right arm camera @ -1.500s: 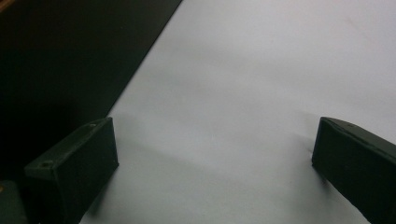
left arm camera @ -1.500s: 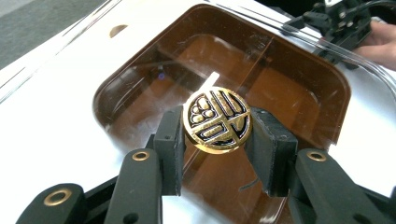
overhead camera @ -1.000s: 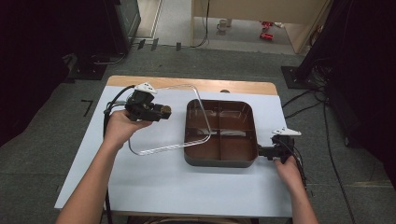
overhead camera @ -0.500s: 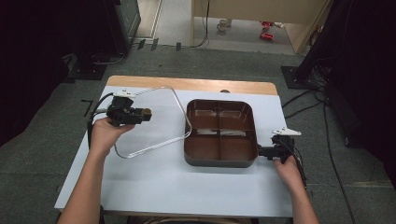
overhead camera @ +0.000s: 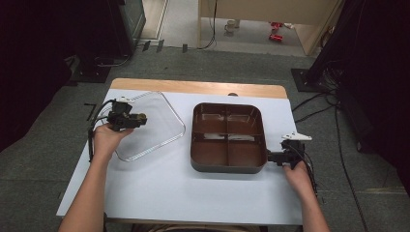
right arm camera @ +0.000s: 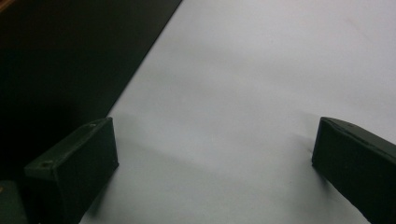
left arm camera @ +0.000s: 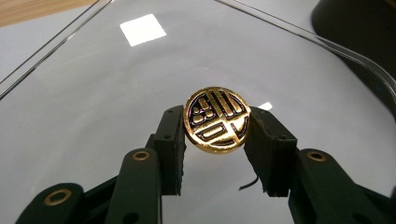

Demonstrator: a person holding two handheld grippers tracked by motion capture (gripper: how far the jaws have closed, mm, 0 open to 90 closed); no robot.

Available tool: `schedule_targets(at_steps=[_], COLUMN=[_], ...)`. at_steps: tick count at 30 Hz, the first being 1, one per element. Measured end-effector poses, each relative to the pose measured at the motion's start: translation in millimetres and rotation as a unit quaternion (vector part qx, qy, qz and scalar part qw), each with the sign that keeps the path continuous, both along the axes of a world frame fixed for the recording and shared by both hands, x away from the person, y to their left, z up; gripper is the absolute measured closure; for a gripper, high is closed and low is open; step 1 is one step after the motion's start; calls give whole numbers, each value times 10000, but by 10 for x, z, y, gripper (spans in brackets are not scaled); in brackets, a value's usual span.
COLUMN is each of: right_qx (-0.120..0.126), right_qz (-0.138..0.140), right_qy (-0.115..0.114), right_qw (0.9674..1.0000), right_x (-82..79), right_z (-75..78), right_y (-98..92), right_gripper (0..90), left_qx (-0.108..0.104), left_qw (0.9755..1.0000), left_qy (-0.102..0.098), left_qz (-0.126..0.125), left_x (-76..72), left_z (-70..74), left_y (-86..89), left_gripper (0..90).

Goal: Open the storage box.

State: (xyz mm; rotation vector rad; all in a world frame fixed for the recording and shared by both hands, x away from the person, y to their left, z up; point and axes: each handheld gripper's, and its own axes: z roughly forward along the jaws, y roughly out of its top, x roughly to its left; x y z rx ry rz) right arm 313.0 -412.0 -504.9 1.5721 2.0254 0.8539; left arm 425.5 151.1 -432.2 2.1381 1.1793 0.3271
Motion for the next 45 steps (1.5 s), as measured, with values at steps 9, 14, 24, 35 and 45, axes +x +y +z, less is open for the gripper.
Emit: schedule_targets(at_steps=[9,14,24,35,45], right_qx=[0,1,2,1,1], right_qz=[1,0,-1,1,0], right_qy=[1,1,2,1,0], right_qw=[10000,10000,10000,10000,10000], right_x=[1,0,0,0,0], right_z=[0,0,0,0,0], right_y=[0,0,0,0,0], right_gripper=[0,0,0,0,0], left_qx=[156,26,-109,-542,-731], left_qw=[9998,9999,9996,9984,9969], left_qy=[122,155,268,160,121], left_qz=[16,29,36,-22,-258], left_x=[196,219,208,65,-216], left_z=[-301,-350,-341,-55,85], left_y=[-128,-109,-98,-77,-197], left_gripper=[589,588,527,354,325])
